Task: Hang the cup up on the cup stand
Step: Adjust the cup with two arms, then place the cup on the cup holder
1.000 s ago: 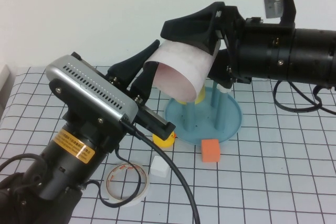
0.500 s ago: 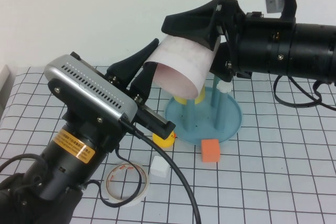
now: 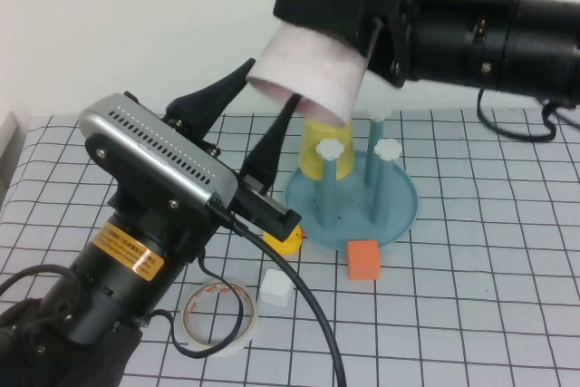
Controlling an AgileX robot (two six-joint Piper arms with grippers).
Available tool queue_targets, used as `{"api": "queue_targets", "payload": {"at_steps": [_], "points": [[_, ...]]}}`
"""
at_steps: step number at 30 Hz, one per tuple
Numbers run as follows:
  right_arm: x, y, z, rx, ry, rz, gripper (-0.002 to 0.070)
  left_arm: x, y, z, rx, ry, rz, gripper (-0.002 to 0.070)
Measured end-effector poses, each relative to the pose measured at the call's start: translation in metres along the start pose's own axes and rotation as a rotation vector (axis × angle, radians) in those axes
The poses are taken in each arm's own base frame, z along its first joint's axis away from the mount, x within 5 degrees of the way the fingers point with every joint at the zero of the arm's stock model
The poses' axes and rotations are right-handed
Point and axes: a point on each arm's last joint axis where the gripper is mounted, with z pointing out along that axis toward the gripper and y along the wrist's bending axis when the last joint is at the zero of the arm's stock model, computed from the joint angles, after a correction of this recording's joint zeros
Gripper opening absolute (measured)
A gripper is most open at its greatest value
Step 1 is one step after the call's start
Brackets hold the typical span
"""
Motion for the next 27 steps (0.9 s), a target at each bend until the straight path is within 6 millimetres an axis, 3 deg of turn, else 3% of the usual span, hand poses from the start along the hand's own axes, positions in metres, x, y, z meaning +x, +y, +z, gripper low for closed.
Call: {"api": "queue_targets", "payload": {"at_steps": [3,10,13,17,19,23,27], "points": [[-0.008,0.002,0.0,0.025,-0.038,-0.101,0.0592,0.0,0.0,0.0,0.006,0.013,0.001,0.0388],[-0.022,-0.01,-0.005,0.174,-0.109,-0.431,0.0591,-0.006,0.006,-0.025,-0.025,0.05,-0.028,0.0402],[-0.027,-0.018,-0.007,0.279,-0.122,-0.608,0.0591,-0.003,0.013,-0.049,-0.107,0.093,-0.12,0.0335],[-0.029,-0.032,-0.006,0.393,-0.103,-0.775,0.0591,0.0,0.025,-0.085,-0.245,0.146,-0.252,0.012],[-0.028,-0.04,-0.003,0.435,-0.08,-0.829,0.0591,0.0,0.029,-0.101,-0.286,0.173,-0.29,0.0055],[-0.022,-0.061,0.006,0.489,-0.022,-0.88,0.0591,0.005,0.028,-0.125,-0.284,0.285,-0.333,0.001],[-0.015,-0.087,0.017,0.551,0.034,-0.872,0.059,0.006,0.024,-0.138,-0.232,0.35,-0.342,0.0001]]}}
